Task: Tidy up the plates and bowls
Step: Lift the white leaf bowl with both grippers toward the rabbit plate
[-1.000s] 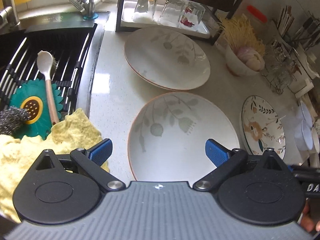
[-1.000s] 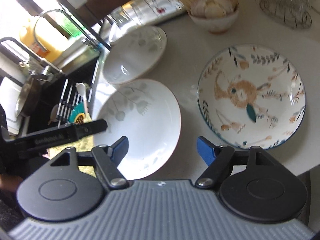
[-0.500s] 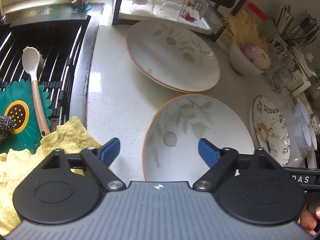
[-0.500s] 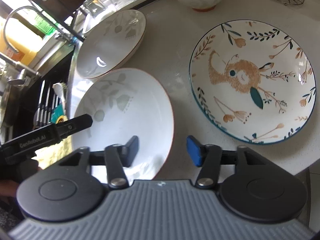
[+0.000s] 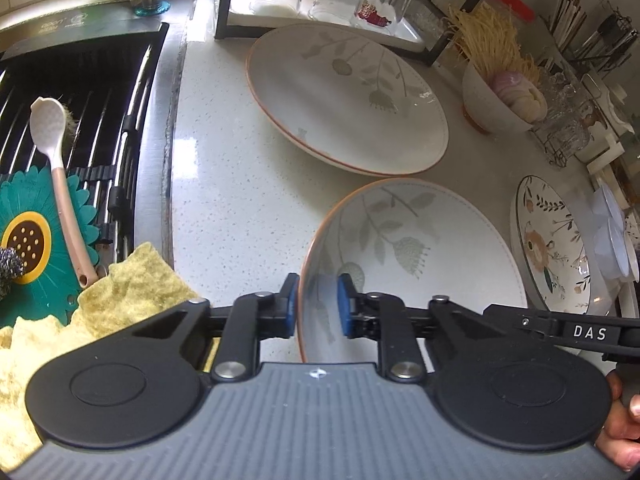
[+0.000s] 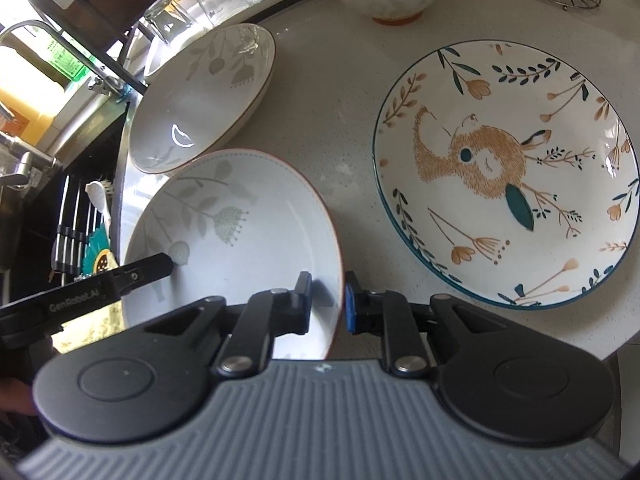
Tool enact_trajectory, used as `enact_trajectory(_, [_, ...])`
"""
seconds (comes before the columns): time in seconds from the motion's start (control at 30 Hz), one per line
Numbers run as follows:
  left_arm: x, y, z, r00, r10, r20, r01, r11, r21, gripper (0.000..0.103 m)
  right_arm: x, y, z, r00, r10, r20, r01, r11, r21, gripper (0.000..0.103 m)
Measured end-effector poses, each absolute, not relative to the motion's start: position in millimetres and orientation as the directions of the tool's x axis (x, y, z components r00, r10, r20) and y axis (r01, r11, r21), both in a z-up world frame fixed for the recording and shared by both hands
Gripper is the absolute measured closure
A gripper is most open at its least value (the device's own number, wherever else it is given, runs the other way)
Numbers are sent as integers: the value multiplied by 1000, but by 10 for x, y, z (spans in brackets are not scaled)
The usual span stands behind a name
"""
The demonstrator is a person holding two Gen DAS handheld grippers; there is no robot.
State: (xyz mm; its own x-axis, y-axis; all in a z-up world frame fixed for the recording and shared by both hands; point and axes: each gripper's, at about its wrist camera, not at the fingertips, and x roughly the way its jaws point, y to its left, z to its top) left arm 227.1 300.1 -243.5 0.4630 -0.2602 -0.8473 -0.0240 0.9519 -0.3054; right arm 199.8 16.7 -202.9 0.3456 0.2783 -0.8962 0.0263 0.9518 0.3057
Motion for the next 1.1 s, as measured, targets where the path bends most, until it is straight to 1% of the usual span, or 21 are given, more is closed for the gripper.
enact_trajectory(0.1, [2294,2972,-2427,450,-262,-854,12,958,-288,80,1996,157,-2032,352,273,-895,24,954,300,84])
enact_trajectory(0.3, [2276,2993,-2409,433,-266,-861,10,957,-291,80,1999,170,-2017,351,275,-895,1,956,294,84])
enact_trajectory(0.4, [2246,2983,-2323,448,-252,-858,8,960,-278,81,2002,158,-1963,352,286,-891,-15,954,300,84])
enact_trajectory(0.73, [2180,2952,-1964,506,-253,-825,-16,953,-303,84,1994,35,-1657,376,337,-863,-94,941,326,84])
enact_trajectory(1.1, [2230,2679,-1643,543,-257,-800,-28,946,-323,85,2021,-275,-1377,436,377,-817,-161,926,342,84])
